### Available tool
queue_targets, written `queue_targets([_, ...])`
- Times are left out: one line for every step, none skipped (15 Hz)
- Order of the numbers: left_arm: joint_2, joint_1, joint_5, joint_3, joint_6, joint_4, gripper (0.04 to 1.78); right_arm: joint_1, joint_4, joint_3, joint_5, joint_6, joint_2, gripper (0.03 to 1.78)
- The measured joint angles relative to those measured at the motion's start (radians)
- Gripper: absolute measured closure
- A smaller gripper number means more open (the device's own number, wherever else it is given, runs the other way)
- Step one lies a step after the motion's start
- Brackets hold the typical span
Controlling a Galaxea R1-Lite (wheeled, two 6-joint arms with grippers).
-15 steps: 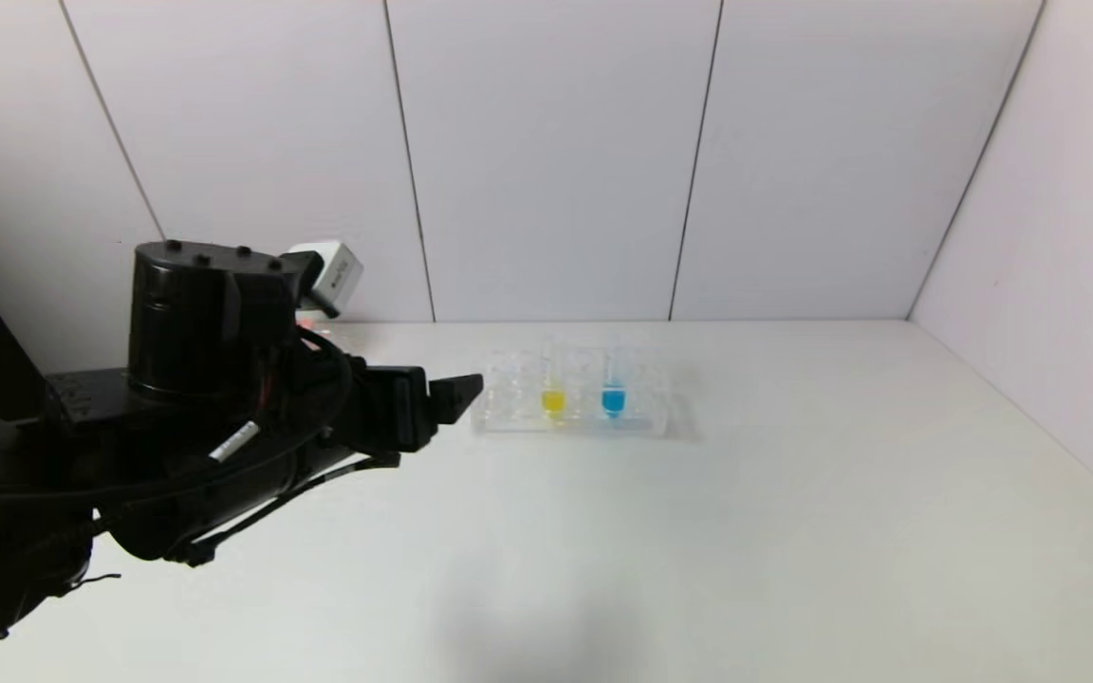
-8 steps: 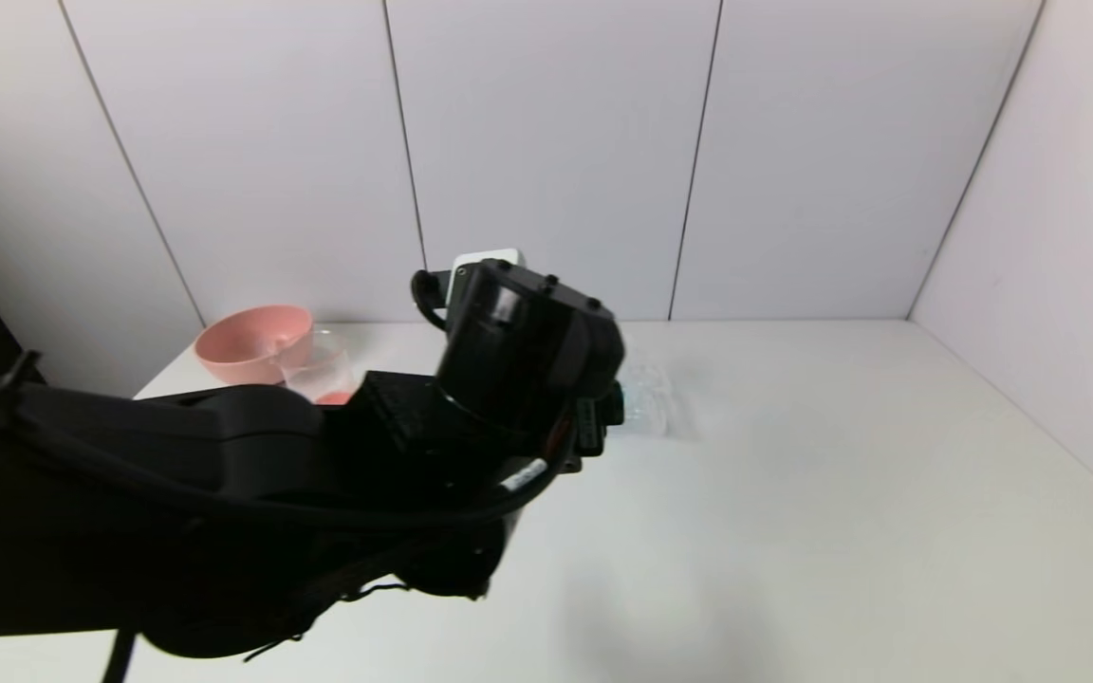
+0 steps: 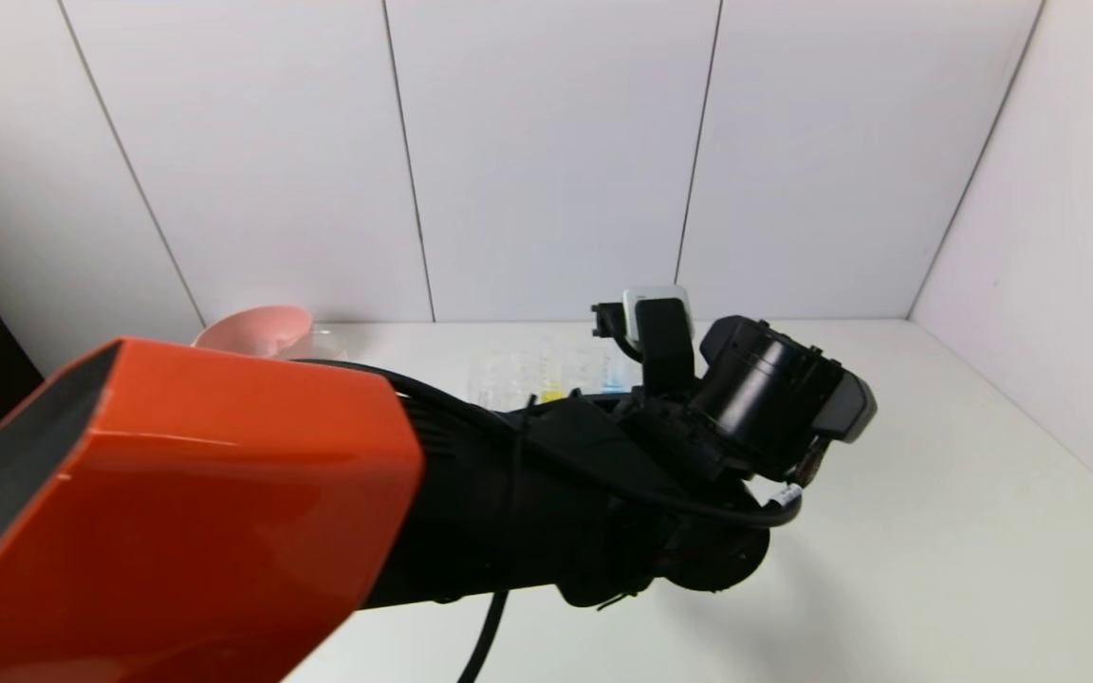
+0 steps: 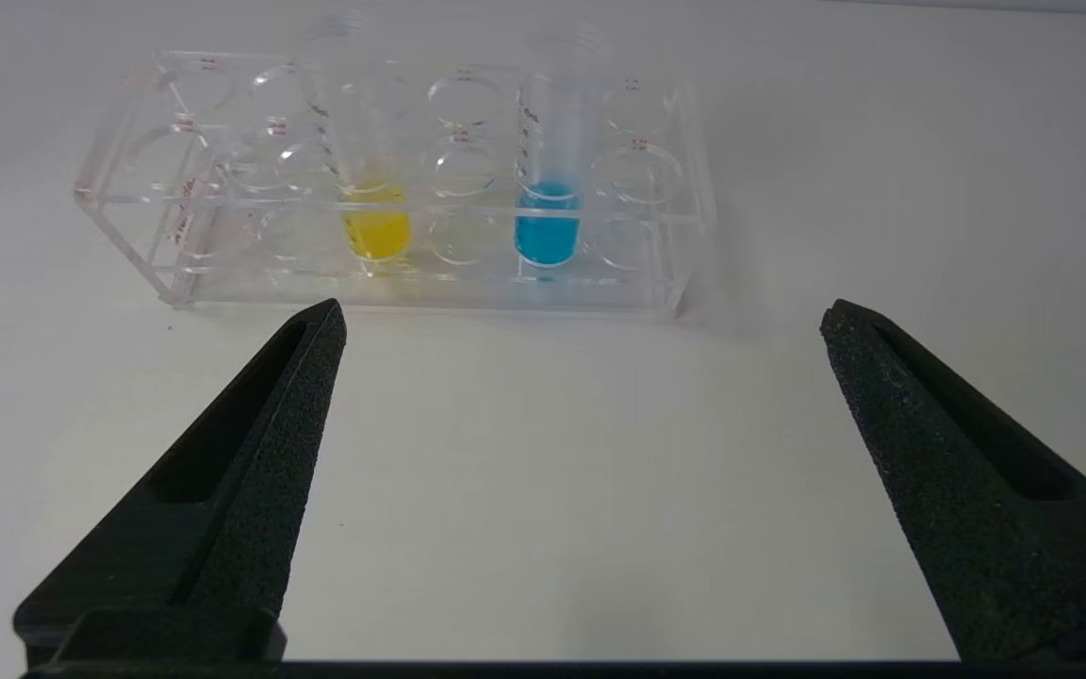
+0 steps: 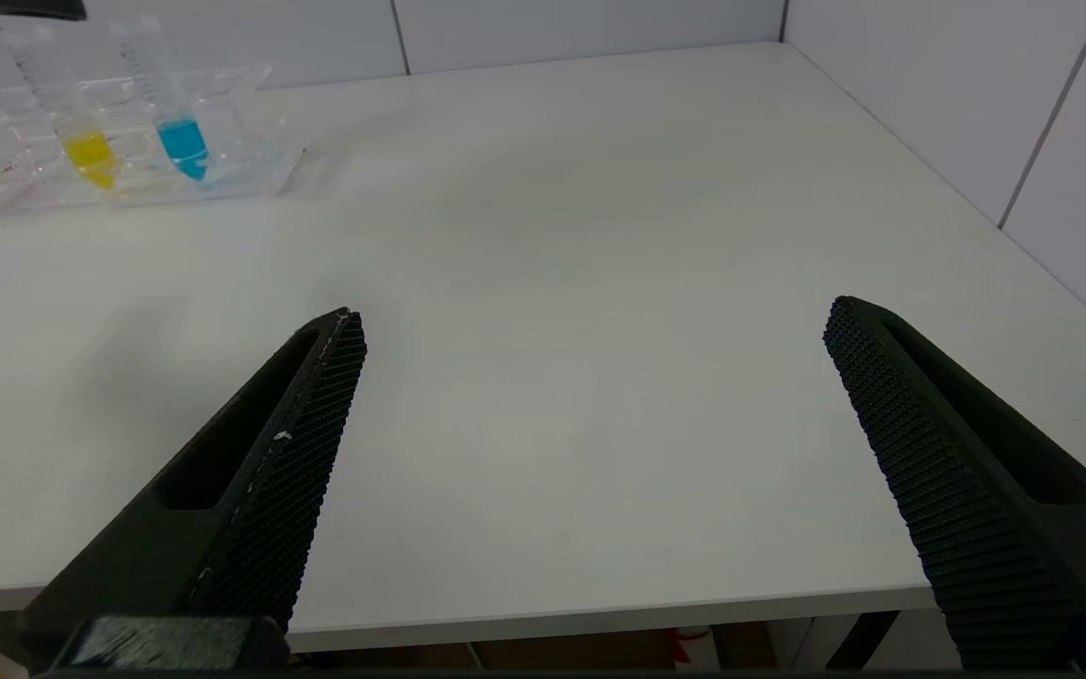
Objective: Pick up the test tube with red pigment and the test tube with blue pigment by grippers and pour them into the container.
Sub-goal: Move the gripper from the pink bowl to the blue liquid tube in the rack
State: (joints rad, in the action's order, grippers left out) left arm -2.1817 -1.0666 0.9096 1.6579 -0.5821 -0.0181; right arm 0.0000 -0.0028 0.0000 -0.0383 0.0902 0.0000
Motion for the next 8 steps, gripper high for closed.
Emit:
queue_targets([-0.043,-0.004,0.010,0.045,0.005,0.003,0.06,0.000,0.000,0.000,0.000,0.000,0.000,0.04])
queue_targets([-0.078,-0.005,0.014,0.079,0.012,0.007,0.06,0.000,0.000,0.000,0.000,0.000,0.000,0.04])
queue_targets([-0.110,-0.006,0.017,0.110,0.022,0.008,0.06,0.000,0.000,0.000,0.000,0.000,0.000,0.04])
queue_targets([-0.132,-0.005,0.017,0.131,0.033,0.008,0.06,0.000,0.000,0.000,0.000,0.000,0.000,0.04])
queue_targets([-0.151,-0.003,0.017,0.151,0.050,0.009,0.06,0.000,0.000,0.000,0.000,0.000,0.000,0.04])
queue_targets([-0.169,0.004,0.017,0.174,0.071,0.008,0.06,0.000,0.000,0.000,0.000,0.000,0.000,0.04])
queue_targets([-0.188,0.017,0.017,0.200,0.092,0.008,0.06,0.000,0.000,0.000,0.000,0.000,0.000,0.04])
queue_targets([-0.207,0.032,0.018,0.226,0.110,0.008,0.06,0.000,0.000,0.000,0.000,0.000,0.000,0.04])
